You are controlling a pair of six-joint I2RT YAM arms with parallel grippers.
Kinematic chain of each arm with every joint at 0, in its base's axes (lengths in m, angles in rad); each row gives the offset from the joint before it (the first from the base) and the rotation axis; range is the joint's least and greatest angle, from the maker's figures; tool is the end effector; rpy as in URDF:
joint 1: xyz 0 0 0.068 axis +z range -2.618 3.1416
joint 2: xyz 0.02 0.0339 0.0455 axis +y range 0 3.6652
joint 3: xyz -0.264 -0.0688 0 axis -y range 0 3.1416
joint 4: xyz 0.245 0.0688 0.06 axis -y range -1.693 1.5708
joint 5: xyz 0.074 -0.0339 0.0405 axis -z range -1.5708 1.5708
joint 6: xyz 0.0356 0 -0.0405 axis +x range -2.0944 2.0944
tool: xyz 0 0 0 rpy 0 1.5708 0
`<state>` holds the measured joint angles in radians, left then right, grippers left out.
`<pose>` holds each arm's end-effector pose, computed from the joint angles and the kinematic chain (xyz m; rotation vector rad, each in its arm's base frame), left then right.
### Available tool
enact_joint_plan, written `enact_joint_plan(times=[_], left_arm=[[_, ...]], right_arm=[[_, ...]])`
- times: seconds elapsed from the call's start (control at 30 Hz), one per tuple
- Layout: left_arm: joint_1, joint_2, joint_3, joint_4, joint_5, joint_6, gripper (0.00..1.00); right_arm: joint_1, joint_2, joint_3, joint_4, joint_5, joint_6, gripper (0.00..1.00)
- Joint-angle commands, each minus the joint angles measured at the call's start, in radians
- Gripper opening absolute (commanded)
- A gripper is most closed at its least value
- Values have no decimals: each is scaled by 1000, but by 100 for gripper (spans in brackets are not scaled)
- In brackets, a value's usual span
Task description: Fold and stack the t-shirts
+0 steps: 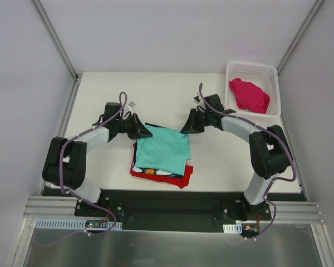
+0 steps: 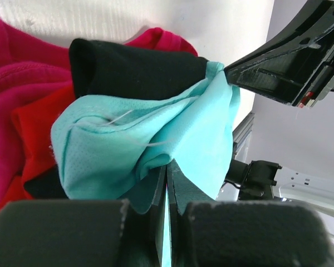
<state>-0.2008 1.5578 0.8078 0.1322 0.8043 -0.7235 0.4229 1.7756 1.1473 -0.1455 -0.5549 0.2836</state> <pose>0.3057 -0.0884 0.1972 -0.1046 2.3097 -1.3795 0.3404 0.1738 0.2037 -0.4536 2.3717 0.9898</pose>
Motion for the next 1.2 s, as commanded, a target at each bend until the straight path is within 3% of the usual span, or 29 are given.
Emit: enact_joint_plan(times=[0.0,0.3,0.5,0.73,0.77,0.8,0.83,0.87,0.9,0.93,0.97,1.0,1.17], left_arm=[[32,-1,-39,23,-2,50,0],[98,-38,-72,-3,-40,52,0],[95,-186,51,-274,-201,165,0],[52,-395,33,-417,-211,128,0],[47,-416,10,-421,-217,119,0],[43,-438,-37,-425,-237,108,0],[43,-479,-60,-442,-249,105,0],[43,-499,-80,-450,-264,104,4],[43,-518,-116,-460,-286,104,18],[43,-548,-127,-494,-325,105,39],[43,-562,-136,-515,-345,111,99],[41,-573,-139,-529,-361,117,99],[20,-633,-173,-586,-434,108,99]], right_arm=[[-15,-18,-24,4,-8,-52,13],[-39,-60,-72,-58,26,-112,13],[-41,-215,-17,-233,99,-146,14],[-35,-421,-72,-396,162,-149,19],[-33,-462,-98,-402,176,-140,22],[-32,-481,-141,-407,187,-123,35],[-24,-498,-168,-413,197,-113,41],[-16,-514,-190,-425,220,-107,43],[-7,-540,-210,-436,240,-87,49],[23,-553,-245,-450,269,-80,58],[48,-564,-257,-482,335,-70,67],[98,-582,-273,-492,363,-40,79],[235,-639,-354,-520,489,92,89]])
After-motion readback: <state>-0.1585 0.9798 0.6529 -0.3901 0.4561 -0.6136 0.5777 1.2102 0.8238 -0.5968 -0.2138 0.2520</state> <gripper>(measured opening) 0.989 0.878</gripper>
